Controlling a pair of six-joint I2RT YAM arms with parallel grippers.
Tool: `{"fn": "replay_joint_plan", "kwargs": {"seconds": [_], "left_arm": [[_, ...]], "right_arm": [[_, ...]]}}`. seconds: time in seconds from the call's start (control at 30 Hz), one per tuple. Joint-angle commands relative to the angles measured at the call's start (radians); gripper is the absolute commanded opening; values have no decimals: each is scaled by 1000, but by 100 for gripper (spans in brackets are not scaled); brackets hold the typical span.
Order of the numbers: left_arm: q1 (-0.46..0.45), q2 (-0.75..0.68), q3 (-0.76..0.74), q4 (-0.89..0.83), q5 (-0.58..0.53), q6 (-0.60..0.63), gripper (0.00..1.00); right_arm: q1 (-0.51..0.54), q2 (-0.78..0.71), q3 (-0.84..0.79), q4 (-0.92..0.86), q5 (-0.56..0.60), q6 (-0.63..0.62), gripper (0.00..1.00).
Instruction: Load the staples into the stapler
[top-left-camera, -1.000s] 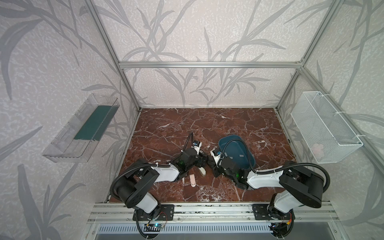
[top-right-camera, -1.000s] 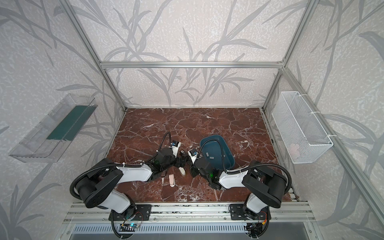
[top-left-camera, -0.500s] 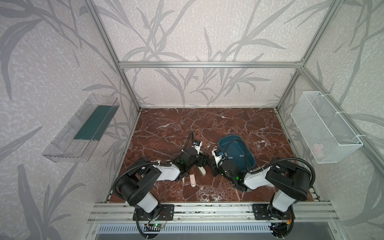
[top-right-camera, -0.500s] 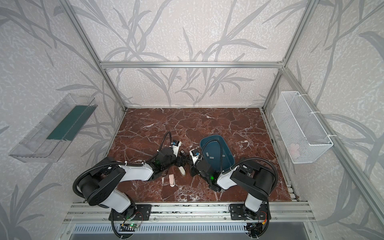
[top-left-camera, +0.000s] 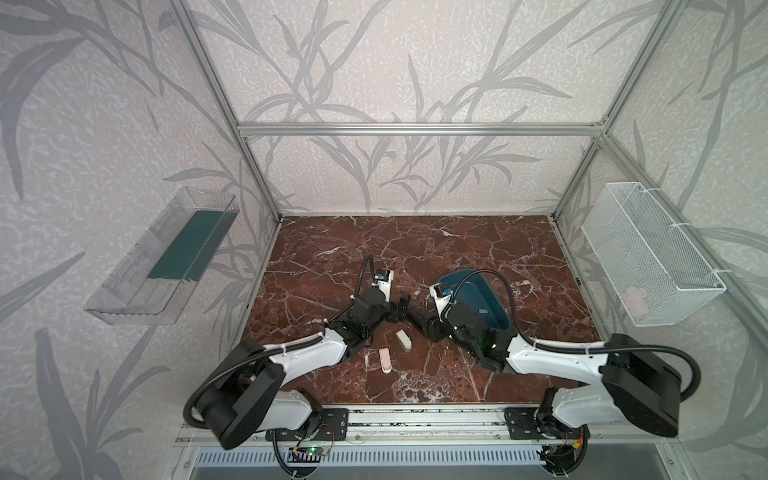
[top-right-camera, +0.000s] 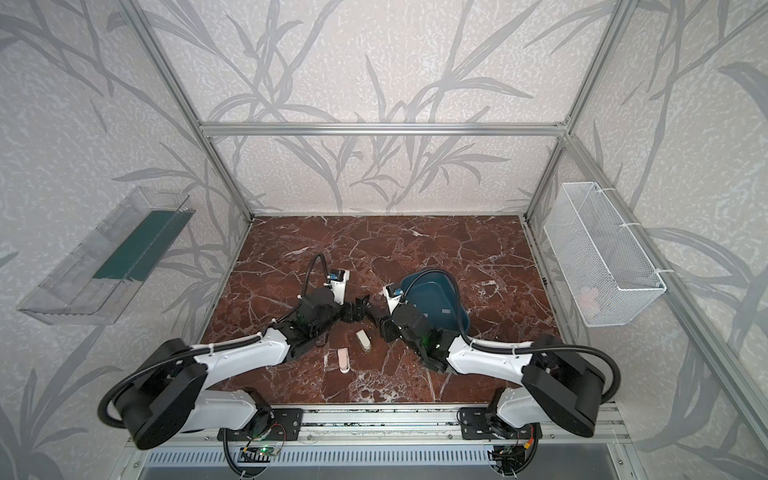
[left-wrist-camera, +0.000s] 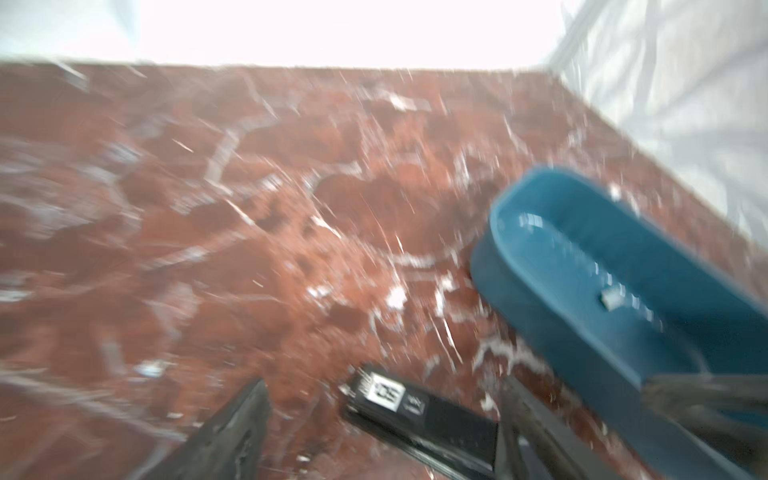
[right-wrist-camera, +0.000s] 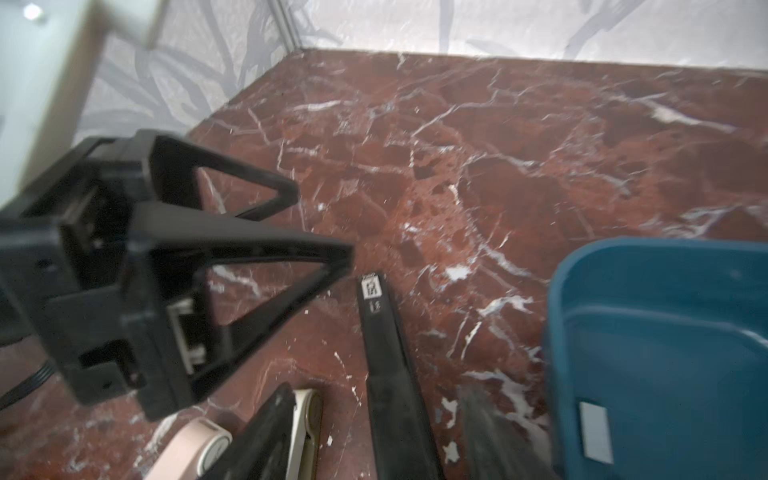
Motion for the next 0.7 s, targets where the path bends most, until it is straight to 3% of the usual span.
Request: {"fn": "replay_joint_plan", "kwargs": {"seconds": [0.0,0.1,0.17,0.27,0.3,0.37,0.43,0.5,0.6,0.67], "left_arm": [[54,-131,4,-140,-236,-40,95],[130,-248,-88,-70,-366,-21,96],[163,-336,-149,-14,-459,22,98],[221,-463,-224,64,-533,122,100],[256,-474,-248,108,-544,149,100],[330,-466,-254,99,-540,182,100],[403,-410,-256,85,-554,198,100],[450,-314,-292,174,-588,174,100],[523,-72,-356,487,-519,178,98],[520,75,-355,710,-490,245,97]], "right_arm": [[-96,-162,55,-280,80,92,69],[-248,-292,45,-297,46,88,75],[-338,-350,11,-251,144,29,79],[-451,-393,-115,-29,388,-143,85],[-511,-396,-150,29,413,-197,87],[-655,-376,-182,29,353,-215,89],[-789,-322,-211,33,245,-209,89],[-811,-257,-251,113,247,-179,89],[-810,-79,-304,391,189,-285,88],[-808,36,-288,473,189,-337,88]]}}
